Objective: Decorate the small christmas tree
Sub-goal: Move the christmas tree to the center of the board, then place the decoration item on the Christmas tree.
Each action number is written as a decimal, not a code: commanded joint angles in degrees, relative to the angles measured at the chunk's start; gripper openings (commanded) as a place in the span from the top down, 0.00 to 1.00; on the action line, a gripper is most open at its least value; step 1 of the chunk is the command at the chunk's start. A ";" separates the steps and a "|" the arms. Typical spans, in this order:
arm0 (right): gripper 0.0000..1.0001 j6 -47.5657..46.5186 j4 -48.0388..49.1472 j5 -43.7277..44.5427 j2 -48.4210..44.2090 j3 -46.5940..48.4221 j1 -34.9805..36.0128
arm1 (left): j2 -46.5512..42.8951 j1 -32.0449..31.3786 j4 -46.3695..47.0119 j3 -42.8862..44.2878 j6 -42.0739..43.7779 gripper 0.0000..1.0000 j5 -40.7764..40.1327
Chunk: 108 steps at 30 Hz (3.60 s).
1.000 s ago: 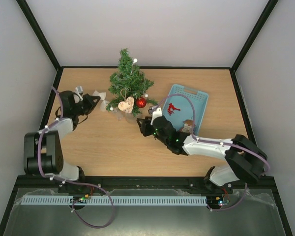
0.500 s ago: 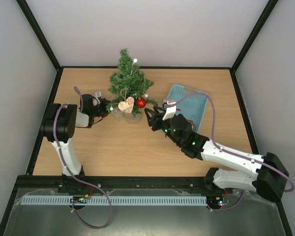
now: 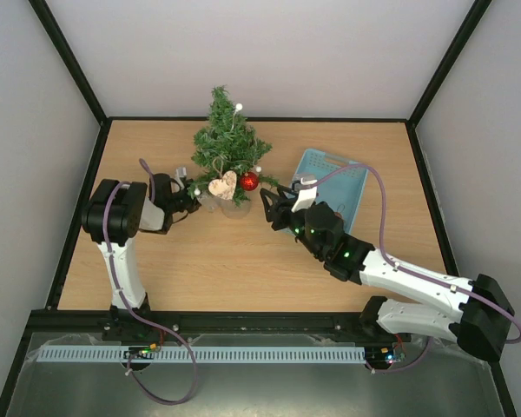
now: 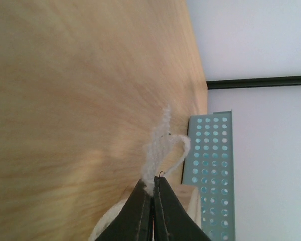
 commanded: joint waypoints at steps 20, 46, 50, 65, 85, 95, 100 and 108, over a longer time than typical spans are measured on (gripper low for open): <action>0.48 -1.65 -1.97 4.64 -4.99 -2.88 0.23 | 2.15 -7.11 22.19 -10.86 -11.38 0.98 1.35; 0.45 -9.27 -13.55 4.82 -12.09 2.80 0.24 | -43.91 -2.79 -30.99 -12.22 27.02 0.98 -20.28; 0.45 -10.05 -13.87 3.56 -12.41 5.06 0.16 | -56.11 -4.59 -39.96 -7.51 38.80 0.98 -30.29; 0.48 0.74 -6.10 -9.56 -8.63 13.81 0.21 | -77.06 -16.15 -28.65 -9.55 80.37 0.97 -22.43; 0.54 42.28 -1.06 -28.10 12.71 27.01 0.19 | -80.77 -28.98 -32.95 -9.09 106.67 0.98 -31.68; 0.53 44.06 -3.45 -26.87 11.59 24.95 0.23 | -80.61 -31.30 -33.52 -9.59 111.12 0.98 -35.20; 0.58 43.29 -5.67 -26.59 10.61 25.23 0.21 | -80.08 -33.45 -33.18 -9.70 112.69 0.98 -37.55; 0.69 42.83 -5.52 -25.05 8.48 23.50 0.22 | -79.30 -35.65 -31.89 -11.18 114.03 0.98 -39.64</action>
